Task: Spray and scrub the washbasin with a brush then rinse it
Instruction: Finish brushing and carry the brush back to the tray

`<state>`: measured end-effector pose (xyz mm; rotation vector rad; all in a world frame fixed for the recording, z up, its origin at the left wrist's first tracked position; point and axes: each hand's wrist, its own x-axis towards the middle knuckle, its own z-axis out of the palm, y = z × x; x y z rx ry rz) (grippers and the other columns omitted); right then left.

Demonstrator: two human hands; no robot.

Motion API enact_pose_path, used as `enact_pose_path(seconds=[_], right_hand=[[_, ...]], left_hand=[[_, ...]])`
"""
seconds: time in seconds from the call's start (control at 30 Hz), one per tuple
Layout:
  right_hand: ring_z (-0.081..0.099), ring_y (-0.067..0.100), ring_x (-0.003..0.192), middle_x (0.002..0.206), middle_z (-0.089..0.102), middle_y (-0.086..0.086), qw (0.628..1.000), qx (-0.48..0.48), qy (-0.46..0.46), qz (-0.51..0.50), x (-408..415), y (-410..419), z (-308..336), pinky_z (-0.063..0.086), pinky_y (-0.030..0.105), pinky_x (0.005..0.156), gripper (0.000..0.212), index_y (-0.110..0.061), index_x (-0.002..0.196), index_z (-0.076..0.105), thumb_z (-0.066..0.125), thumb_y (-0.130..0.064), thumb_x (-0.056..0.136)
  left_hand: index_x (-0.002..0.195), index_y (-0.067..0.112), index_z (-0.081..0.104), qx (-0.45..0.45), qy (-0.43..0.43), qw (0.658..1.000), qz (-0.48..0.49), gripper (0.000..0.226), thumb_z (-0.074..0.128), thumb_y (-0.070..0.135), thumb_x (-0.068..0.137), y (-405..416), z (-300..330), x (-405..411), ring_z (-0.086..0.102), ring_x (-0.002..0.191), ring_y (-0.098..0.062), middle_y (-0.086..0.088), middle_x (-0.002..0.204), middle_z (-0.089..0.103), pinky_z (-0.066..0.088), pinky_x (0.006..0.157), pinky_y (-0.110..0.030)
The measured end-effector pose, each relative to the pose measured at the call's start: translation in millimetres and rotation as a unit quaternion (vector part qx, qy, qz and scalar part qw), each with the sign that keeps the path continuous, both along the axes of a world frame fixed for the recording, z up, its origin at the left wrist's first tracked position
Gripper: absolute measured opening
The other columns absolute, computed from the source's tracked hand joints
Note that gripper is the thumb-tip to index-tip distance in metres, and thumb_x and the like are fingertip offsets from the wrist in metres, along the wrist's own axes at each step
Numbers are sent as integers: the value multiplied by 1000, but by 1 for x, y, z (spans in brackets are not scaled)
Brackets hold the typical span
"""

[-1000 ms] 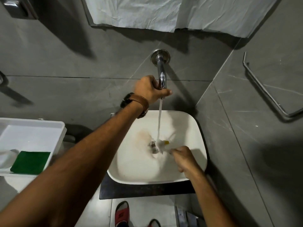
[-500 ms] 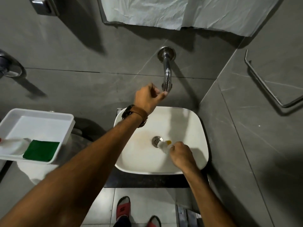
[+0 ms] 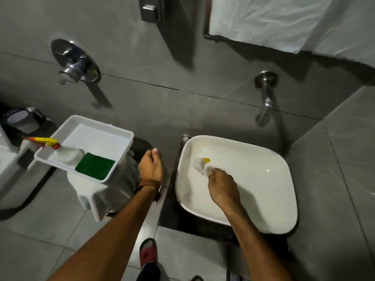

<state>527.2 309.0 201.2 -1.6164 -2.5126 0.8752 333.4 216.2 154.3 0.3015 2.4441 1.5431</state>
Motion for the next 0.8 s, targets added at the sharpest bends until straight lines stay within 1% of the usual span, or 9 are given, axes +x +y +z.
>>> enact_pose_path(seconds=[0.07, 0.13, 0.2, 0.23, 0.33, 0.43, 0.5, 0.63, 0.8], right_hand=[[65, 34, 111, 118, 75, 7, 999, 13, 35, 26, -35, -8, 0, 49, 39, 87, 32, -24, 120, 68, 40, -31, 105], [68, 32, 104, 112, 76, 5, 996, 17, 72, 52, -71, -17, -2, 47, 34, 78, 29, -24, 116, 67, 42, -32, 106], [69, 28, 102, 110, 76, 3, 992, 18, 85, 96, -117, -29, -12, 44, 30, 74, 27, -25, 117, 67, 44, -32, 106], [69, 28, 103, 112, 76, 3, 989, 18, 78, 123, -141, -35, -19, 46, 30, 75, 27, -25, 119, 68, 45, -32, 106], [68, 29, 111, 122, 74, 6, 979, -2, 43, 198, -212, -50, -46, 50, 34, 87, 31, -22, 127, 68, 45, -28, 106], [66, 29, 113, 126, 71, 6, 969, -30, 27, 244, -289, -65, -77, 52, 35, 92, 33, -21, 130, 66, 44, -23, 106], [65, 30, 115, 128, 69, 7, 962, -46, 32, 268, -334, -72, -95, 52, 37, 95, 33, -20, 131, 66, 47, -19, 104], [64, 29, 117, 130, 68, 7, 952, -86, 47, 289, -414, -81, -132, 53, 39, 97, 32, -18, 132, 64, 47, -15, 105], [57, 31, 122, 133, 67, 5, 947, -83, 10, 309, -474, -90, -178, 51, 44, 99, 34, -26, 137, 57, 45, -18, 106]], left_hand=[[103, 9, 70, -7, -6, 999, 42, 36, 40, 30, 102, -23, -12, -27, 63, 103, -33, -17, 106, 71, 40, 85, -28], [112, 5, 67, -8, -8, 997, 83, 35, 39, 24, 103, -43, -22, -55, 59, 112, -35, -20, 117, 67, 39, 94, -31], [118, -1, 62, -6, -8, 991, 133, 35, 38, 19, 103, -67, -33, -89, 55, 116, -36, -24, 122, 61, 38, 100, -35], [122, -3, 60, -6, -8, 988, 156, 35, 37, 17, 103, -78, -40, -107, 54, 119, -36, -25, 125, 59, 37, 102, -36], [134, -7, 48, -13, -12, 976, 215, 39, 37, 13, 103, -105, -65, -154, 46, 129, -38, -27, 137, 49, 31, 110, -37], [144, -6, 35, -24, -39, 959, 278, 46, 37, 16, 103, -129, -100, -202, 37, 138, -38, -26, 148, 38, 26, 115, -35], [147, -4, 28, -28, -58, 949, 308, 51, 39, 17, 102, -138, -122, -224, 34, 140, -39, -25, 153, 32, 26, 117, -38], [151, -2, 18, -34, -93, 934, 344, 58, 39, 20, 102, -142, -158, -258, 29, 144, -38, -21, 159, 22, 25, 119, -42], [152, -3, 11, -27, -130, 920, 370, 62, 41, 15, 101, -136, -187, -285, 25, 146, -36, -20, 161, 17, 21, 117, -33]])
